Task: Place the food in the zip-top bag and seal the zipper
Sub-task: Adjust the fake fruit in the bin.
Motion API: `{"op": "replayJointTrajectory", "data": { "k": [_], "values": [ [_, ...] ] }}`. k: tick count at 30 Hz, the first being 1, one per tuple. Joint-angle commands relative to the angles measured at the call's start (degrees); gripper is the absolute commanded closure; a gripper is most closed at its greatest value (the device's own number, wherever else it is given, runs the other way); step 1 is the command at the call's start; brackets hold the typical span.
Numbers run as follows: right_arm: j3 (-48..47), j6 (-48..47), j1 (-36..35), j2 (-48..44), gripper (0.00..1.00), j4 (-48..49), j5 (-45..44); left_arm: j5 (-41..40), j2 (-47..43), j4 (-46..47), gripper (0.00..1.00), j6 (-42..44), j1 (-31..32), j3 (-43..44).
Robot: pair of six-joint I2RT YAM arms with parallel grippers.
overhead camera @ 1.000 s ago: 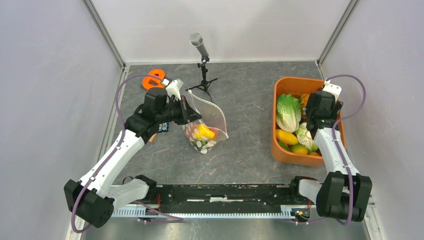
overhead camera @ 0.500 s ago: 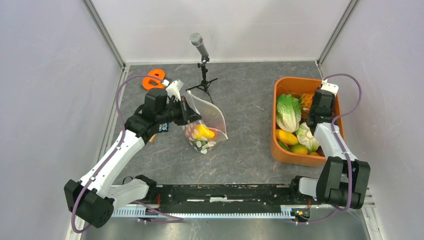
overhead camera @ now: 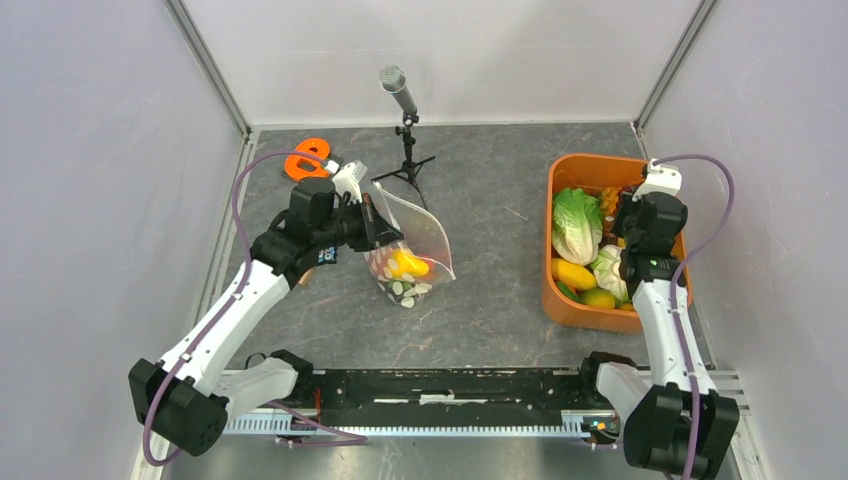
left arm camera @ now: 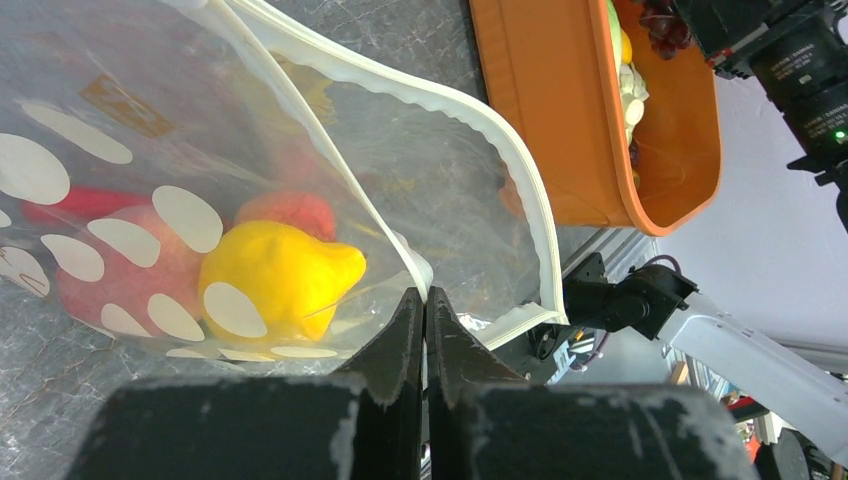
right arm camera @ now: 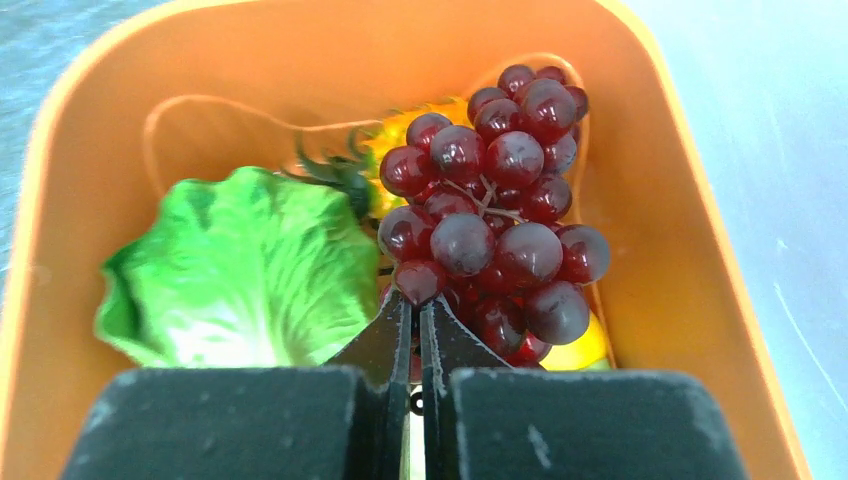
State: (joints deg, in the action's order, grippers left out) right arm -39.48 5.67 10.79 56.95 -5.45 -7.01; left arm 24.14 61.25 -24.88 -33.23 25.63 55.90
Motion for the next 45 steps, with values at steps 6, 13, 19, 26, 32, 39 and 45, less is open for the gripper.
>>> {"op": "replayJointTrajectory", "data": {
  "k": [6,13,19,26,32,39,45],
  "values": [
    [-0.95,1.05,0.20,-5.19,1.00,-2.67,16.82,1.25,-1.04,2.38,0.98,2.34,0.21,-0.26],
    [-1.21,2.73,0.18,-6.18,1.00,-2.09,25.53,1.18,-1.29,2.47,0.98,2.18,0.21,-0.53],
    [-1.64,2.04,0.13,-3.53,0.95,-3.41,36.85,1.08,-1.43,2.34,0.98,2.11,0.22,-0.70],
    [-2.10,2.17,0.19,-2.15,0.52,-6.06,23.17,2.08,-0.36,2.65,0.98,1.94,0.22,-0.45],
    [-2.89,1.49,0.20,-5.04,0.36,-3.34,25.14,1.87,-0.26,2.81,0.98,1.70,0.21,-0.26],
    [-4.24,2.82,0.15,-9.68,0.31,-3.27,11.08,2.09,0.14,3.00,0.98,1.65,0.21,-0.21],
    [-6.21,3.56,0.51,-2.62,0.15,-7.70,1.25,2.01,0.20,3.00,0.98,1.89,0.22,-0.44]
  ]
}}
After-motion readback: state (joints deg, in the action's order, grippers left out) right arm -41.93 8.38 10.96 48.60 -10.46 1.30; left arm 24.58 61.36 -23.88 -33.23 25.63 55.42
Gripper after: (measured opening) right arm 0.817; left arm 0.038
